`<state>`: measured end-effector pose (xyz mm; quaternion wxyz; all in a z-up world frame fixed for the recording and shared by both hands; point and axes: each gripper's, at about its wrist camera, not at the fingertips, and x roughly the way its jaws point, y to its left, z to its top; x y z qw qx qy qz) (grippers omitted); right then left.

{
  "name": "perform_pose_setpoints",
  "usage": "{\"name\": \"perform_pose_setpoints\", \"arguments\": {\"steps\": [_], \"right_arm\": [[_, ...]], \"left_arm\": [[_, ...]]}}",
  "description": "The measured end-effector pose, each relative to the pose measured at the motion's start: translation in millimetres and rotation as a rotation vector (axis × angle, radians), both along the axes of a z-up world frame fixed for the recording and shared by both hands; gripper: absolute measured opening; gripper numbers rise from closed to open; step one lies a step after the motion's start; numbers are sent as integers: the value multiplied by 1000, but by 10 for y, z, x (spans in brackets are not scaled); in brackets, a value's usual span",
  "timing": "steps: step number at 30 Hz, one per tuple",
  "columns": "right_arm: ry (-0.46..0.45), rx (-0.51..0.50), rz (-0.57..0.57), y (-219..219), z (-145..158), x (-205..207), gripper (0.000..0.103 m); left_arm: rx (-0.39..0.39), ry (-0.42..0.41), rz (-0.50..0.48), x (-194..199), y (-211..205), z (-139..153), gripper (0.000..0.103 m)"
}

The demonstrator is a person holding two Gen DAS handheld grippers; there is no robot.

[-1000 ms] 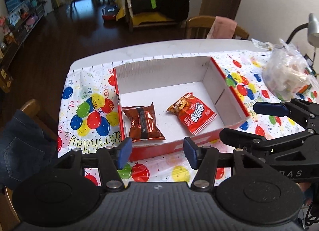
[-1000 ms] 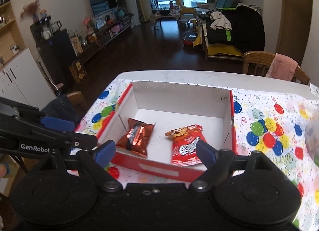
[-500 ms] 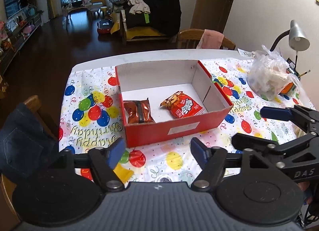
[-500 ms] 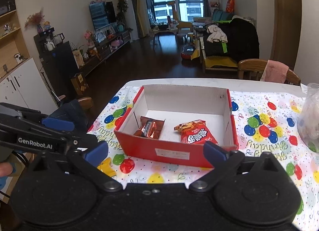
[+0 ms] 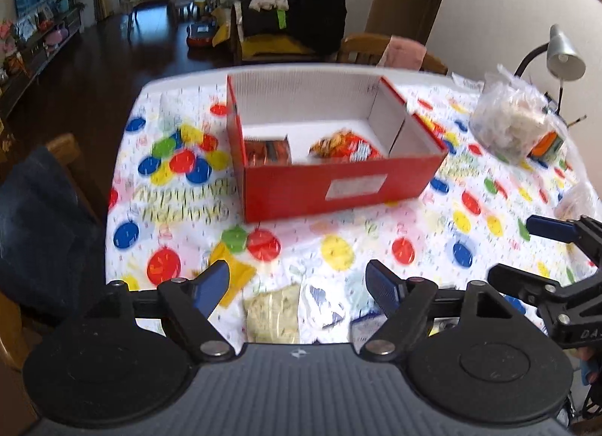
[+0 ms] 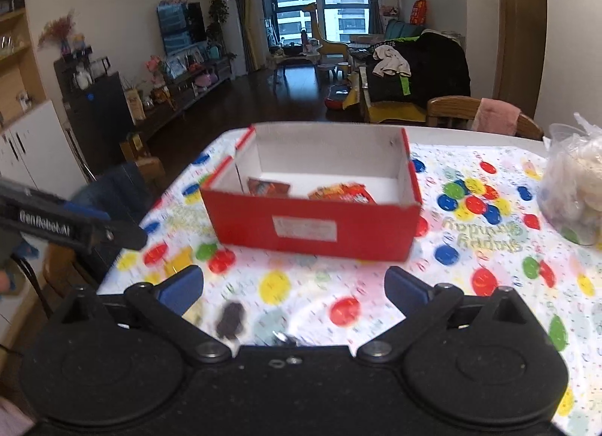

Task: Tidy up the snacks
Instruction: 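Grasp the pale cream bag with the left tool while the right tool grasps the silver foil bar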

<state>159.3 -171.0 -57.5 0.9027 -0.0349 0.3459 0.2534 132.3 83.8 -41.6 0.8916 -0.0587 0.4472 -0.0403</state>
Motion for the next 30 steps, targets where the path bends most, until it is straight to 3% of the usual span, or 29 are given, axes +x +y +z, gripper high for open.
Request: {"name": "perform_pose_setpoints", "arguments": {"steps": [4, 11, 19, 30], "right_arm": [[4, -41, 27, -119, -154, -40, 103], [91, -88, 71, -191, -606, 44, 102], [165, -222, 267, -104, -985, 276, 93], [146, -413, 540, 209, -1203, 472, 76]], "left_arm": [[-10, 47, 17, 10, 28, -198, 79], [-55, 149, 54, 112, 77, -577, 79], [-110, 277, 82, 275, 141, -971, 79], [-167, 391, 162, 462, 326, -1327, 79]]}}
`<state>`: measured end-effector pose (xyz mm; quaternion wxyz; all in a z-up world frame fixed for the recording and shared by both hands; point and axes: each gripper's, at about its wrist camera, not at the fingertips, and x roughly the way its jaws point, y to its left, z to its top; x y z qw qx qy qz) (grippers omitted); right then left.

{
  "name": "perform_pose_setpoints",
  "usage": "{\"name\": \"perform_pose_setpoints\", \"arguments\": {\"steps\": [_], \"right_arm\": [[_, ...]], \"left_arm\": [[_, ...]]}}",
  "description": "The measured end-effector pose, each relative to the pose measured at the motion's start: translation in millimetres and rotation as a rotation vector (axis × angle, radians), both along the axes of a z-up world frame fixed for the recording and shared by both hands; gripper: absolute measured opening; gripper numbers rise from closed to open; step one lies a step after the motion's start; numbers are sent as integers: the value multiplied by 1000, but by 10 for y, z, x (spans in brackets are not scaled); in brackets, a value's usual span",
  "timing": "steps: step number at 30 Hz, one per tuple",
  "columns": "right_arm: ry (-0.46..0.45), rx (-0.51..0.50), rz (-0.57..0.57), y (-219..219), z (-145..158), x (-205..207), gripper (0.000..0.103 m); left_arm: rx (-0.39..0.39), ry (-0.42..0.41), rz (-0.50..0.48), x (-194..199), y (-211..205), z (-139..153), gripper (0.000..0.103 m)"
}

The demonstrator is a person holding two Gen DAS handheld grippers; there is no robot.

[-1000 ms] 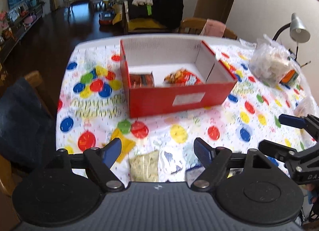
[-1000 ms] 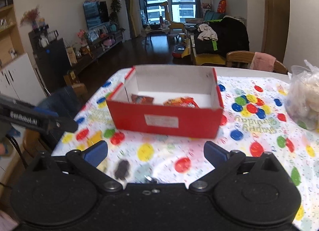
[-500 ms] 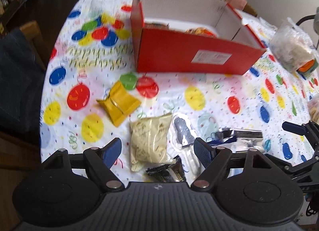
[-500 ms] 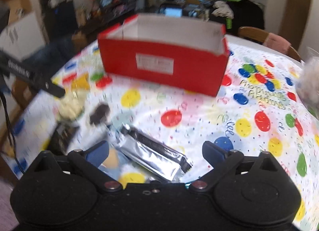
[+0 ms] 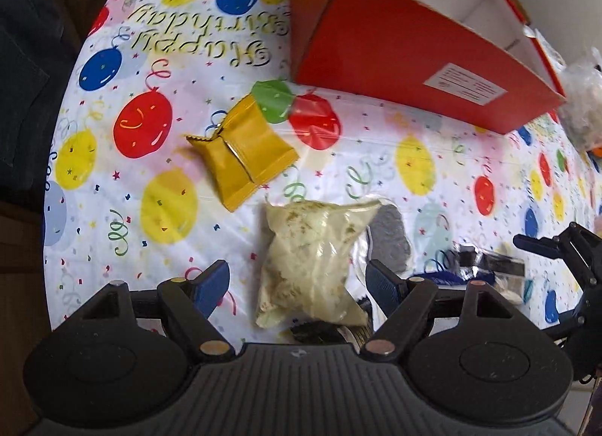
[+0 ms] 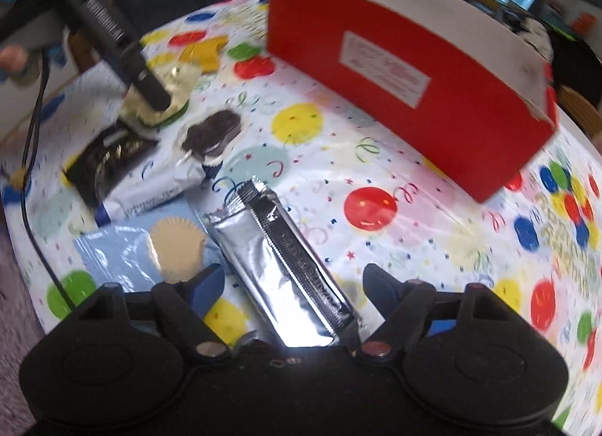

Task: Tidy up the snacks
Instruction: 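Grasp the pale cream bag with the left tool while the right tool grasps the silver foil bar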

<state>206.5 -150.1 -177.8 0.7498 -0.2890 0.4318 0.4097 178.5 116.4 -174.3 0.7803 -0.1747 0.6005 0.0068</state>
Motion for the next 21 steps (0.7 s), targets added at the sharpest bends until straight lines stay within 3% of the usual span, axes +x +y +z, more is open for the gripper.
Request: {"name": "perform_pose_setpoints", "arguments": {"steps": [5, 8, 13, 21], "right_arm": [[62, 25, 37, -8, -16, 101, 71], [100, 47, 42, -34, -23, 133, 62], [95, 67, 39, -46, -32, 114, 55], [70, 90, -44, -95, -12, 75, 42]], "left_arm": [[-9, 8, -10, 60, -11, -40, 79], [0, 10, -7, 84, -19, -42, 79], [36, 0, -25, 60, -81, -48, 78], [141, -19, -58, -10, -167, -26, 51]]}}
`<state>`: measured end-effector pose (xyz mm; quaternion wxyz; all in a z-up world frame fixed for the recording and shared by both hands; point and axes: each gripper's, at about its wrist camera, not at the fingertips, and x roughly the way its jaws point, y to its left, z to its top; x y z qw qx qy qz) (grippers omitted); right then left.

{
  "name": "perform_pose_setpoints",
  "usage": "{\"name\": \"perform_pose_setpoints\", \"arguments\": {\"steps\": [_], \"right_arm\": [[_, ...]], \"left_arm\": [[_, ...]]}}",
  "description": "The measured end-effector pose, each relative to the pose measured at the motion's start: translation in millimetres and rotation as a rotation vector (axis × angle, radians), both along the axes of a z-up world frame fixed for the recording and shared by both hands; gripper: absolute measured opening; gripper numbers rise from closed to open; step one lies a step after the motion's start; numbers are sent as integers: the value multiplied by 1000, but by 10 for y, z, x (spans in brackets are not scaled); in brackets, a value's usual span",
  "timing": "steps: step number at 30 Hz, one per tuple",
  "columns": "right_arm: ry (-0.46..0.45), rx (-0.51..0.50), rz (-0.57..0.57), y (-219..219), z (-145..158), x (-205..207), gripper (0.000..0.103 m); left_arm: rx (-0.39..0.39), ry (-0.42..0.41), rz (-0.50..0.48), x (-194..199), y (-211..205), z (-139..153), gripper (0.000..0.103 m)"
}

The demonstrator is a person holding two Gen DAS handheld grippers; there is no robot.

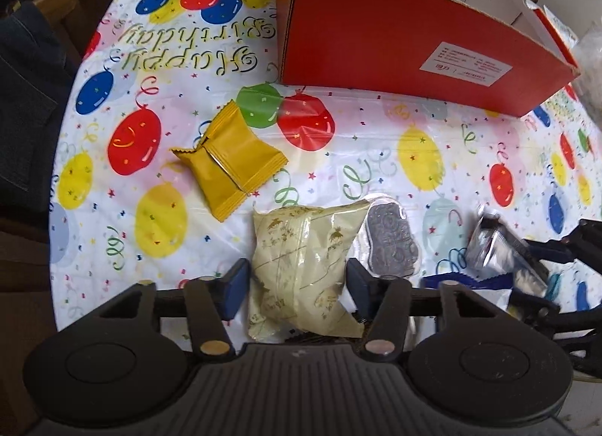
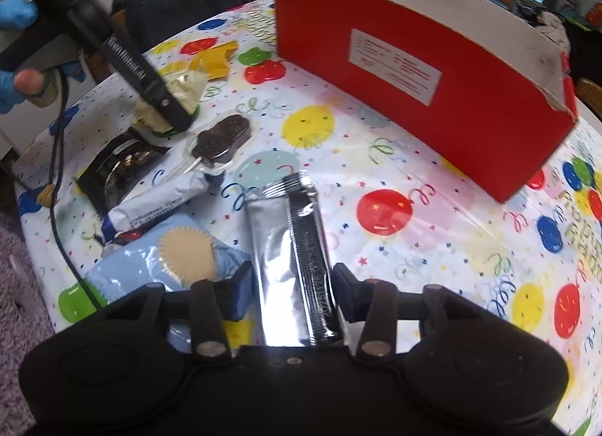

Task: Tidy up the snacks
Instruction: 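Grasp the pale cream bag with the left tool while the right tool grasps the silver foil bar, then carry the cream bag and silver bar into the red box and release them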

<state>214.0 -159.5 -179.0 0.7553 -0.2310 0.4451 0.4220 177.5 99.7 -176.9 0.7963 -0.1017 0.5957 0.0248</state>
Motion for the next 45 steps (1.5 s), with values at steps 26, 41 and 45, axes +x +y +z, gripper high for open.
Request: {"name": "perform_pose_setpoints", "arguments": {"steps": [26, 41, 45], "right_arm": [[-33, 234, -593, -254, 671, -131, 41], [-122, 281, -632, -31, 1261, -69, 41], [-145, 281, -625, -9, 1394, 116, 41]], "left_arm": [[-30, -110, 21, -243, 197, 479, 42], [3, -251, -78, -69, -22, 1219, 42], [14, -276, -97, 98, -97, 1386, 42]]}}
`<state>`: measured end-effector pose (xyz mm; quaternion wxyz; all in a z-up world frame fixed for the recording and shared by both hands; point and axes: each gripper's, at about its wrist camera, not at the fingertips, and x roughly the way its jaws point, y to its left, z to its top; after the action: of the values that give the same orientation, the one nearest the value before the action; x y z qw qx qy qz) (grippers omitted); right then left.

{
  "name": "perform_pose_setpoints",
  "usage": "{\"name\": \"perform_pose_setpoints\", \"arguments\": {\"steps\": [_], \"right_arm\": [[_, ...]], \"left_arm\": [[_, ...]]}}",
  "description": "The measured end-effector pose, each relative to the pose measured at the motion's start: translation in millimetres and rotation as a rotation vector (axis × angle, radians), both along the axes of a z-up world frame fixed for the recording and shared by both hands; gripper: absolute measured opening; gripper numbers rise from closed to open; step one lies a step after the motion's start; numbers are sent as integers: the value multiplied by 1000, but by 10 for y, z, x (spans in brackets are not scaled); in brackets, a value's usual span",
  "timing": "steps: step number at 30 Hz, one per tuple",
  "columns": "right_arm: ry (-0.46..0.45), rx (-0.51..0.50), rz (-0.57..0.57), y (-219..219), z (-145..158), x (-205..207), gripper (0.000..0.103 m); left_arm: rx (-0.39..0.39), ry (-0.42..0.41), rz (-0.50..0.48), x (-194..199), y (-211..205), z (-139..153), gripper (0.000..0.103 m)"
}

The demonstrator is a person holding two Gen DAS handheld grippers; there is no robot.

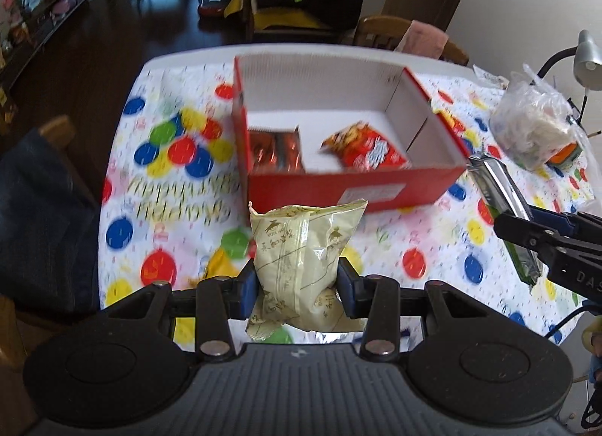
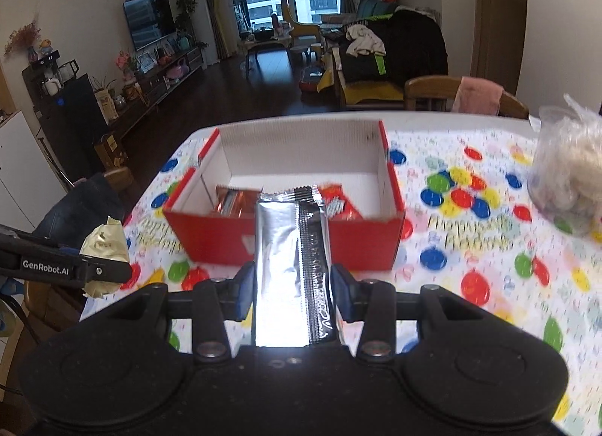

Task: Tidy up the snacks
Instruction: 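Carry the cream bag and silver bar into the red box and release them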

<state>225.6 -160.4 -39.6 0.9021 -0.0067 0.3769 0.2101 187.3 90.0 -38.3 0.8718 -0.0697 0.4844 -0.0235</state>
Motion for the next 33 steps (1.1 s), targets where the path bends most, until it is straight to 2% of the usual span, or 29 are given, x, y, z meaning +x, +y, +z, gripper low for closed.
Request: {"name": "perform_pose_setpoints", "arguments": {"steps": [7, 19, 27, 33], "right_arm": [[-14, -21, 26, 58, 84, 471, 41], [26, -33, 55, 177, 9, 1449, 41], [120, -101, 95, 378, -275, 1891, 41], [182, -145, 141, 535, -525, 2111, 41]], "left_arm": [[55, -17, -13, 451, -171, 161, 42], [84, 64, 52, 1474, -214, 171, 42], [126, 172, 85, 2040, -207, -156, 42], [163, 257, 74, 2339, -254, -374, 42]]}}
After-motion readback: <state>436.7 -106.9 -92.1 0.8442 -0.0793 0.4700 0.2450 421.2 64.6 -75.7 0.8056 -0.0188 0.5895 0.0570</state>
